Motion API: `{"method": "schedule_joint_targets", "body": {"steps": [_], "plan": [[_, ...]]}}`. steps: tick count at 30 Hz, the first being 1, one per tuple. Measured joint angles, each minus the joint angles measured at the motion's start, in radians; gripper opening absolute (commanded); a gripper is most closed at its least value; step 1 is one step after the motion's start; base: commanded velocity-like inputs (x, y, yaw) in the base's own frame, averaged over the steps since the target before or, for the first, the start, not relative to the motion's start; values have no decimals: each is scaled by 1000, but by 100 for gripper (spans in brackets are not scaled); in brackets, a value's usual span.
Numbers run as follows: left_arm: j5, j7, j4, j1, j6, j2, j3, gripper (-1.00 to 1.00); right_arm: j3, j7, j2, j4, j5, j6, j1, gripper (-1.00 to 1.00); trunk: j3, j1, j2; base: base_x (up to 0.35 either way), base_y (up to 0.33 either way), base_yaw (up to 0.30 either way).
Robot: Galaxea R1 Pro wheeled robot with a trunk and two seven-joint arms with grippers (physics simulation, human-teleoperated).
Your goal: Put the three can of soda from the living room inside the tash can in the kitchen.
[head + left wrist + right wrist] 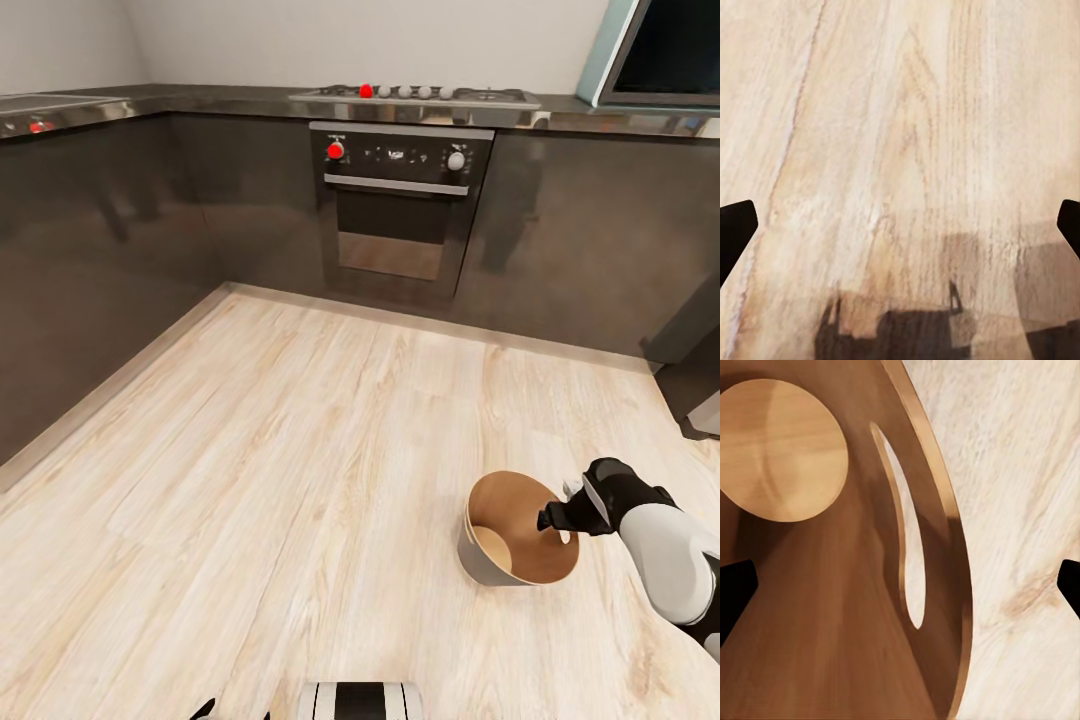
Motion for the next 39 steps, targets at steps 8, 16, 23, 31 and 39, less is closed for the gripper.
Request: {"method": "schedule_joint_targets", "body": {"steps": [8,16,23,31,39], "plan": [[0,0,0,0,-1,0,1,100,0,-1,0,-2,0,0,2,100,0,0,0,0,0,0],[1,0,-1,0,-1,0,4,100,-1,-1,-1,-2,0,-1,2,100,0,0,0,0,0,0],[0,1,0,-1,0,-1,4,100,-2,0,0,-2,-1,-1,2,100,-23,3,-1,0,0,0],[1,1,-1,0,1,0,5,100,-1,0,0,0,-1,-2,2,-100,-31,4,-2,0,0,0],[3,0,-2,0,-1,0,6,100,6,1,-4,-7,46,-7,1,-100,-31,3,-2,0,0,0]]}}
